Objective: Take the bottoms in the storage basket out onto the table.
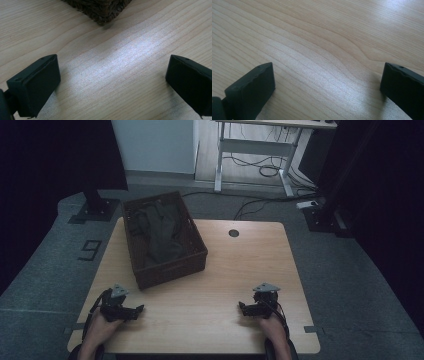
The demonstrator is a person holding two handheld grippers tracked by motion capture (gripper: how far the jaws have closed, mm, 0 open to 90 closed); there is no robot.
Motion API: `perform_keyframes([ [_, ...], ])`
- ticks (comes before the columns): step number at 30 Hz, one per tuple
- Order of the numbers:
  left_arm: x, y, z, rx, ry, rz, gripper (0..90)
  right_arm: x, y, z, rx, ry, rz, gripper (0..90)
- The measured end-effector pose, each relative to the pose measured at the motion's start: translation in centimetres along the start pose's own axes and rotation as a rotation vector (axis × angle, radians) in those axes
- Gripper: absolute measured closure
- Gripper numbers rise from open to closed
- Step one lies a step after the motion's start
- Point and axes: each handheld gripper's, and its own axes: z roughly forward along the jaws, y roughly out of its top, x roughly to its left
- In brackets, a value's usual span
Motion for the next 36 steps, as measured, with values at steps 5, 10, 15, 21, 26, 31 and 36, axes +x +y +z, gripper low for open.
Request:
perform_keyframes([
  [5,-0.03,-0.01,-0.01,0.000,0.002,-0.002,0.0,0.01,-0.06,-0.08,-0.001,-0.002,0.006,0.0],
  [10,-0.13,-0.05,-0.04,-0.001,0.006,-0.009,0.0,0.01,-0.08,-0.09,-0.001,-0.002,0.005,0.0],
  [15,-0.18,-0.08,-0.06,-0.001,0.008,-0.010,0.0,0.01,-0.08,-0.09,-0.001,-0.002,0.005,0.0],
  [21,-0.17,-0.16,-0.14,-0.001,0.004,-0.008,0.0,0.01,-0.08,-0.10,-0.001,-0.001,0.006,0.0],
  [26,-0.20,-0.22,-0.20,0.000,0.006,-0.009,0.0,-0.05,-0.08,-0.14,-0.001,0.004,0.007,0.0],
  [31,-0.20,-0.22,-0.20,0.000,0.006,-0.009,0.0,-0.14,-0.07,-0.30,0.009,0.017,0.006,0.0],
  [36,-0.20,-0.22,-0.20,-0.001,0.006,-0.009,0.0,-0.26,-0.03,-0.51,0.018,0.026,0.009,0.7],
])
